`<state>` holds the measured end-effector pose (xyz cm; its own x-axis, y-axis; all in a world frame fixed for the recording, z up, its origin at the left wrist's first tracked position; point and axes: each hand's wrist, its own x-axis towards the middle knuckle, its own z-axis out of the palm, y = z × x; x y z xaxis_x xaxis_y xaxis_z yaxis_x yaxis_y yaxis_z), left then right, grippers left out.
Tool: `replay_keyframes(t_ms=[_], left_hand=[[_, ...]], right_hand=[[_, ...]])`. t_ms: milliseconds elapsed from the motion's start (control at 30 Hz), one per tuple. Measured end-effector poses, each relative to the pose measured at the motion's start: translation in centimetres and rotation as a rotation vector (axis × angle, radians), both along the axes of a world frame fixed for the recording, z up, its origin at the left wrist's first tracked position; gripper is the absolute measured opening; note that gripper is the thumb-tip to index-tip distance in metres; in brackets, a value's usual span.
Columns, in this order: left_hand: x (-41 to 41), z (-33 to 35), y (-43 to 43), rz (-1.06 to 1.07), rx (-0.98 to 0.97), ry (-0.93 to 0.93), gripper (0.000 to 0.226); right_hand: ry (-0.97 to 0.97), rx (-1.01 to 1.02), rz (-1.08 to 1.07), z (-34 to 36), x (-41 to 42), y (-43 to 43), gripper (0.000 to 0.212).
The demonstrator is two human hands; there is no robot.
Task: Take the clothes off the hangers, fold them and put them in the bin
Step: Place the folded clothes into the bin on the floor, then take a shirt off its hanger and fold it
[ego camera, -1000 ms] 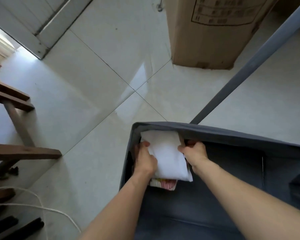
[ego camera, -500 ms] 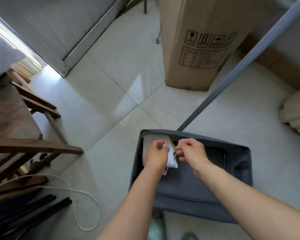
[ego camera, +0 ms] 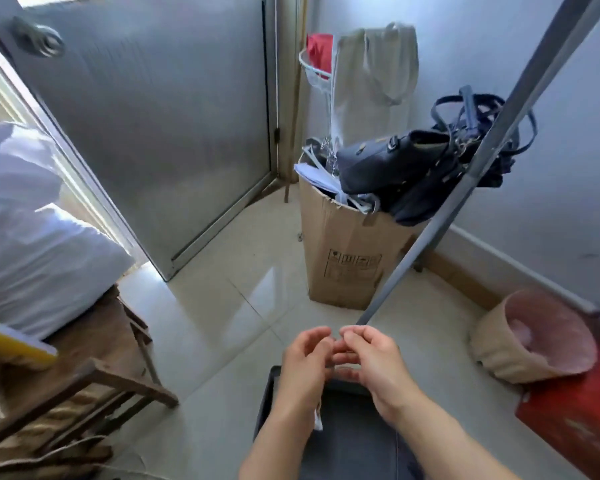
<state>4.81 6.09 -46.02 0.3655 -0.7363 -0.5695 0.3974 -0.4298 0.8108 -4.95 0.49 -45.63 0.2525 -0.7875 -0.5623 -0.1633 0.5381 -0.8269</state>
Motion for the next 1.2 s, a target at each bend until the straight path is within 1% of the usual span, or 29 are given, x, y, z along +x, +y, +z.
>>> replay_keyframes(t_ms=[167, 233, 433, 567, 700, 767, 900, 967, 1033, 1067, 1100, 1133, 1200], left_hand=[[-0.7, 11.2, 0.2, -0.096, -0.131, -0.053, 0.017], [-0.6, 14.7, 0.0, -0.152, -0.176, -0.119, 0.018], [-1.2, 25.4, 0.2, -0.249, -0.317, -0.213, 0.019], [-1.7, 29.5, 0.9, -0.326, -0.386, -0.289, 0.018], [-2.6, 32.9, 1.3, -0.386, -0.483, -0.291, 0.018], [-3.4, 34.6, 1.4, -0.418, -0.545, -0.283, 0.019], [-5.8, 37.4, 1.7, -0.463, -0.638, -0.262, 0.015], [-6.9, 38.5, 1.8, -0.51, -0.665, -0.254, 0.014], [-7.8, 39.3, 1.8, -0.551, -0.686, -0.252, 0.015], [-8.0, 39.5, 1.7, -0.561, -0.694, -0.254, 0.015], [-8.2, 39.8, 1.7, -0.571, -0.7, -0.252, 0.016], [-8.4, 40.0, 1.6, -0.588, -0.714, -0.255, 0.016], [-9.0, 40.5, 1.4, -0.624, -0.733, -0.27, 0.017]], right_hand=[[-0.026, -0.149, -0.032, 10.9, -1.1, 0.4, 0.015], [-0.03, -0.207, -0.035, 14.4, -1.5, 0.7, 0.015], [-0.1, -0.371, -0.112, 24.2, -2.5, 2.1, 0.014], [-0.111, -0.471, -0.113, 28.8, -3.7, 3.8, 0.014], [-0.089, -0.6, -0.109, 32.8, -5.4, 5.1, 0.013], [-0.056, -0.713, -0.153, 35.1, -6.4, 5.6, 0.012], [0.081, -1.047, -0.349, 40.4, -9.4, 6.4, 0.008], [0.238, -1.234, -0.515, 43.2, -11.7, 6.2, 0.009], [0.475, -1.376, -0.721, 45.8, -14.6, 5.4, 0.016], [0.598, -1.38, -0.786, 46.8, -15.9, 4.7, 0.022], [0.708, -1.328, -0.824, 47.8, -17.2, 3.8, 0.031], [0.809, -1.214, -0.824, 48.4, -18.4, 2.8, 0.041], [0.914, -0.905, -0.74, 49.2, -20.3, 1.1, 0.06]])
